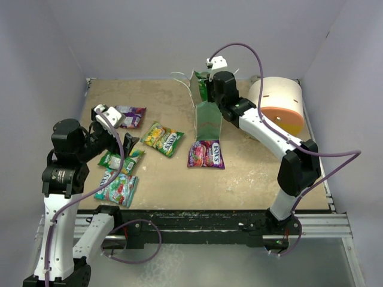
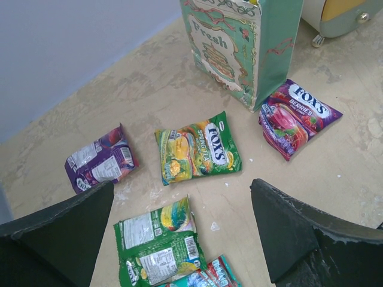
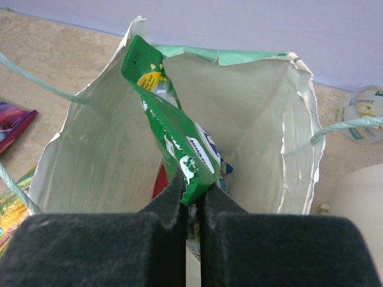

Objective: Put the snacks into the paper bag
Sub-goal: Place the snack in the paper bag.

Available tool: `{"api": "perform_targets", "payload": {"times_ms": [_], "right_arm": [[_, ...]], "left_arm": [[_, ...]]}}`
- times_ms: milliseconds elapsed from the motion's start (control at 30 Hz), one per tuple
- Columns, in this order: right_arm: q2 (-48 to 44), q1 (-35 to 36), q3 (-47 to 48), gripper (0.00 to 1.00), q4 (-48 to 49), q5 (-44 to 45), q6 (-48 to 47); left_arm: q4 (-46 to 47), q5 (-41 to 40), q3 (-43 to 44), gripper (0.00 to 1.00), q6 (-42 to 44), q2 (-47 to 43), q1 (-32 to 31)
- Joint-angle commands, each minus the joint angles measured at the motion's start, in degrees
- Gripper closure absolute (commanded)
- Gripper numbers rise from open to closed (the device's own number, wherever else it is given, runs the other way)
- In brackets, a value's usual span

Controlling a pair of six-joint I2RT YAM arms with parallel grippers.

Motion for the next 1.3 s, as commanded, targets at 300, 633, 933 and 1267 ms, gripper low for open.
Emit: {"api": "perform_targets", "payload": {"times_ms": [300,633,933,1267], "right_arm": [[-5.36,0.17,-0.5,0.98,4.74,0.38,-1.39],[-4.73,0.2,0.36,0.98,2.08,-2.81,-4.84],[-3.16,0.2,2.24,0.94,-2.23,-5.66,-5.28],[-2.78,0.14,4.23,0.85,-3.21,-6.99,-6.38]], "left_arm": [[2.58,0.76,-0.5,0.01,-0.65,-1.01,0.52],[2.71,0.84,-0.93,0.01,-0.6,-1.1,0.63],[2.74,1.14,-1.04,0.01,-0.5,-0.9,0.63],[2.47,0.74,-1.13,0.01,-0.02,-0.82,0.63]]}}
